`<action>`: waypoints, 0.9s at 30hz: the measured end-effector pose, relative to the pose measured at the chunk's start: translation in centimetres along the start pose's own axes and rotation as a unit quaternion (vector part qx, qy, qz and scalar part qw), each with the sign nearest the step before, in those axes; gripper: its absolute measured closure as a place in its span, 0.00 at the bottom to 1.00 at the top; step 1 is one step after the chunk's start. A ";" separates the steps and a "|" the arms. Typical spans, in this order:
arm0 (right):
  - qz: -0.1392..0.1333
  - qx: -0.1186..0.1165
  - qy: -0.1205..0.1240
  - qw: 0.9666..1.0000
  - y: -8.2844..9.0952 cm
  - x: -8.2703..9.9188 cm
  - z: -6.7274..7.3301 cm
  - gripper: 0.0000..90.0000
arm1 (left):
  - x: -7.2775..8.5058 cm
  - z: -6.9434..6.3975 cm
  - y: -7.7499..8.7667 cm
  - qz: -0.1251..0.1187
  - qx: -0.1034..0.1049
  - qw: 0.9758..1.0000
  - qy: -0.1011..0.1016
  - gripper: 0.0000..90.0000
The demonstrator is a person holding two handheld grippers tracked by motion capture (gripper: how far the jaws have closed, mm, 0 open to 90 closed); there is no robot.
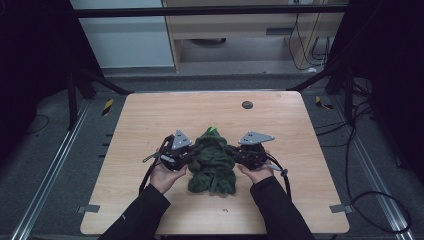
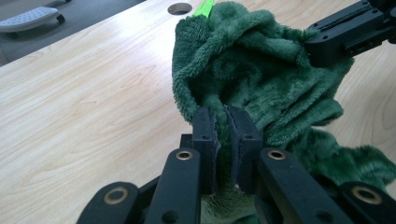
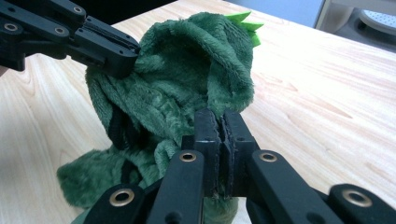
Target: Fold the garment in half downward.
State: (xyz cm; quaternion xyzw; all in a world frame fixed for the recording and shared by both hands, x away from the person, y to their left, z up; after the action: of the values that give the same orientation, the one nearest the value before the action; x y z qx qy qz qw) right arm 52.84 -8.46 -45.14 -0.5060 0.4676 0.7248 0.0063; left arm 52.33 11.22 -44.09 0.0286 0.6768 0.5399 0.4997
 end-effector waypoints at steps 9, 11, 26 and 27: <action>0.014 -0.005 0.012 1.000 -0.3 1.5 1.1 0.95 | 1.4 -0.9 0.1 0.013 -0.002 1.000 -0.011 0.91; 0.014 -0.005 0.014 1.000 -0.2 1.7 1.2 0.95 | 1.8 -1.2 0.2 0.017 -0.001 1.000 -0.015 0.91; 0.038 -0.029 0.015 0.999 -0.3 4.4 3.2 0.92 | 5.3 -3.2 -0.3 0.040 0.019 0.999 -0.026 0.89; 0.042 -0.031 0.015 0.999 -0.4 4.6 3.3 0.92 | 5.5 -3.2 -0.3 0.043 0.019 0.999 -0.027 0.89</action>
State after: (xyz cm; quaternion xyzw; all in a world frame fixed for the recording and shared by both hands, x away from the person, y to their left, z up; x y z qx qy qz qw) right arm 48.34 -8.11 -48.64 -0.4969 0.4660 0.7305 -0.0471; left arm 47.44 12.01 -48.18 0.0819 0.6713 0.5467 0.4936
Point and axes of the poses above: each handheld gripper's, and its own axes: y roughly backward along the jaws, x roughly out of its underside, z roughly to its left, the point moved 5 cm from there along -y, roughly forward along the jaws, and after that the axes turned 14 degrees about z, right-handed, at the moved point
